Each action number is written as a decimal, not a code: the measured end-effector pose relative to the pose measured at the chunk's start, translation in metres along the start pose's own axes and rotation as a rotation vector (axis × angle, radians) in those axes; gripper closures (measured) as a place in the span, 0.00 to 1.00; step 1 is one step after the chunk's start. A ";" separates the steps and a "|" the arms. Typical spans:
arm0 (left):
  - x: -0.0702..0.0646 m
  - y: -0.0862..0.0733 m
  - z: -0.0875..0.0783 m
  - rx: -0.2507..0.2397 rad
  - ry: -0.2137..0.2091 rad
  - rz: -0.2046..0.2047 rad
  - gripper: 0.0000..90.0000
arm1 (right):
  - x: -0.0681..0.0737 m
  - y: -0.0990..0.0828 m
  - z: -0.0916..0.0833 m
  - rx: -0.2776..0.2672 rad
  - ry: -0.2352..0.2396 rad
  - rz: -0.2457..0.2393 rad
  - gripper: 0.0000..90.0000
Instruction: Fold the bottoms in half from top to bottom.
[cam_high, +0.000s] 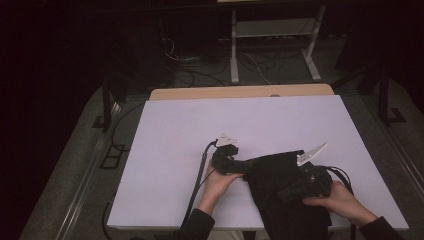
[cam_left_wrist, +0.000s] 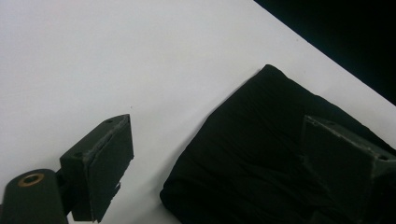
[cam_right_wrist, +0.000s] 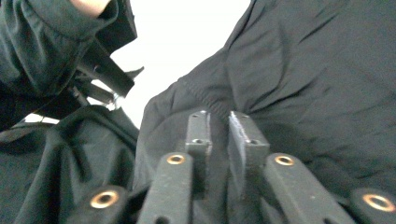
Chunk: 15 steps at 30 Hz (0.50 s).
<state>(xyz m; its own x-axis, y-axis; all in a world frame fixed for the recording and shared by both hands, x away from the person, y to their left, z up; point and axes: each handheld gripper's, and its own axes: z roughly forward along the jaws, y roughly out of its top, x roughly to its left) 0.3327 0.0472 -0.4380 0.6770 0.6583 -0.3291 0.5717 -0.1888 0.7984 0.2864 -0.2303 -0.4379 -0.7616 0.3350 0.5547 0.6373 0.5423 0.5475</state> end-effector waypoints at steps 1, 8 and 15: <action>0.000 0.000 0.000 0.000 0.000 -0.001 0.11 | 0.000 0.001 -0.002 -0.015 -0.011 -0.005 0.81; 0.001 0.001 -0.001 -0.001 -0.001 0.003 0.11 | 0.004 0.006 -0.018 -0.105 -0.081 -0.039 0.64; 0.001 0.002 -0.003 0.001 0.001 0.002 0.11 | 0.004 0.014 -0.037 -0.183 -0.187 -0.057 0.36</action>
<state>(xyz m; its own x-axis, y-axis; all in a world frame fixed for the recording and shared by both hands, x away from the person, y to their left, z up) 0.3333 0.0497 -0.4353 0.6777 0.6585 -0.3274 0.5709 -0.1905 0.7986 0.2964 -0.2497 -0.4052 -0.7947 0.4534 0.4036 0.5903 0.4221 0.6881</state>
